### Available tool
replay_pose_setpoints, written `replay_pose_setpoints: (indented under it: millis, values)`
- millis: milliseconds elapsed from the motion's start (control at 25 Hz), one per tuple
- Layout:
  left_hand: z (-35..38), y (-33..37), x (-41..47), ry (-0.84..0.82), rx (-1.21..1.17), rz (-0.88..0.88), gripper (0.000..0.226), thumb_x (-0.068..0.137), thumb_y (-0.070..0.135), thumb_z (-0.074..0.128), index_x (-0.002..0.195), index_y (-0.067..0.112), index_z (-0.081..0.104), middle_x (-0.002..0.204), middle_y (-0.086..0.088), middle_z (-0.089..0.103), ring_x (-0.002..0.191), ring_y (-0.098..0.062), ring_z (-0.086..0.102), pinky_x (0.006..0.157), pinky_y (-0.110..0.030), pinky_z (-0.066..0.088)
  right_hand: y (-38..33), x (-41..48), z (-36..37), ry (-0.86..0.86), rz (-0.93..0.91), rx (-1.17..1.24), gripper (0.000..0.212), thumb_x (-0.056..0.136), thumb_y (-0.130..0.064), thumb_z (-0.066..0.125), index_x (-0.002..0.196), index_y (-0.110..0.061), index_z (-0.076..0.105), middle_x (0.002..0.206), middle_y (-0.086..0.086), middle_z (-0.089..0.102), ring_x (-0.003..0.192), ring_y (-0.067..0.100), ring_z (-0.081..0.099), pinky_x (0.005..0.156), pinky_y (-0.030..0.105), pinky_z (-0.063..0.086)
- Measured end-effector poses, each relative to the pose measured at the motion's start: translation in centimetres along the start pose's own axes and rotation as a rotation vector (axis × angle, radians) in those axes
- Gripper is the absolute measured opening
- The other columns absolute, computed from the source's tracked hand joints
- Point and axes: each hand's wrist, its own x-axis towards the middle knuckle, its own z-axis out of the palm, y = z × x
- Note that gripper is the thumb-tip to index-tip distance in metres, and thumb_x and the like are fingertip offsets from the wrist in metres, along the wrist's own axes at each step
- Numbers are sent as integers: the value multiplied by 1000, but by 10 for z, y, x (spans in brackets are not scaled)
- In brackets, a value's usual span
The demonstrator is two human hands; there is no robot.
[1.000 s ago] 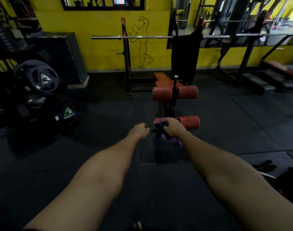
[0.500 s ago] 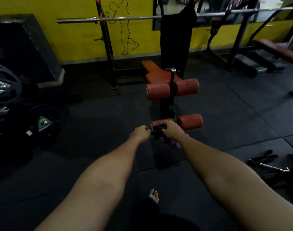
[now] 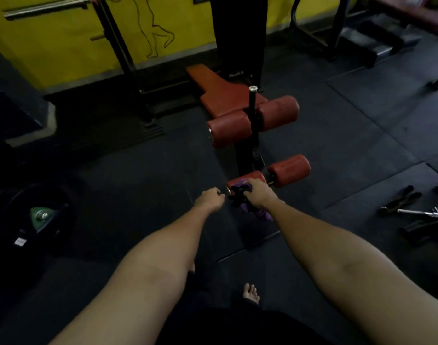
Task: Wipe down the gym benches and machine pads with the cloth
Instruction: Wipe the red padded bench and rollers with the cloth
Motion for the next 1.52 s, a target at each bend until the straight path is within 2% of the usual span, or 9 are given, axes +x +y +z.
replay_pose_setpoints:
  millis: [120,280,560,760,1000,1120,1240,1360,1520]
  values:
    - [-17,1,47,-55,40,44,43,100,43,46,137,26,55,143,-6,55,128,-30,52,99,-37,43,-5,30,8,35,92,46,39,99,-26,57,137,-18,55,143,12,52,126,36,53,102,43,46]
    - [-45,3,108,-133,107,143,44,100,43,47,138,23,55,144,-8,55,131,-30,50,104,-37,41,-15,60,17,99,255,200,39,98,-23,59,137,-19,57,142,13,54,126,35,53,100,40,45]
    - [-62,19,200,-274,216,248,43,99,39,50,137,20,57,139,-11,58,127,-32,54,105,-38,43,-25,88,43,275,537,447,42,99,-24,59,141,-21,53,144,8,49,128,31,52,105,40,44]
    - [-40,48,255,-372,223,254,42,99,37,49,137,20,56,138,-11,59,126,-31,54,107,-40,43,0,128,66,276,659,511,41,103,-26,54,143,-24,50,148,1,44,125,30,54,102,41,46]
    - [13,59,328,-464,236,230,40,100,36,48,136,20,57,136,-11,61,121,-31,57,99,-35,44,32,198,96,310,804,674,41,103,-28,56,143,-24,51,148,1,43,128,29,53,105,38,42]
    - [40,61,364,-491,278,232,42,100,37,48,139,21,54,139,-9,59,124,-30,56,104,-37,45,42,226,113,341,861,751,41,103,-27,56,144,-23,50,150,0,41,127,29,53,106,39,42]
    - [74,49,404,-491,296,222,46,101,41,44,142,24,50,144,-6,53,129,-29,52,108,-42,42,58,253,133,441,875,776,45,103,-32,56,146,-24,47,157,-3,31,132,29,50,106,44,45]
    - [108,36,430,-481,214,206,52,105,47,23,143,25,50,147,-6,49,134,-29,47,114,-49,34,76,282,159,532,854,756,54,101,-42,58,150,-33,40,165,-9,14,140,30,41,107,48,46]
    - [137,23,443,-483,46,175,56,108,46,12,157,26,31,163,2,31,149,-16,27,123,-41,20,82,307,201,494,832,644,71,98,-49,57,158,-47,18,168,-10,-5,149,37,23,117,52,34]
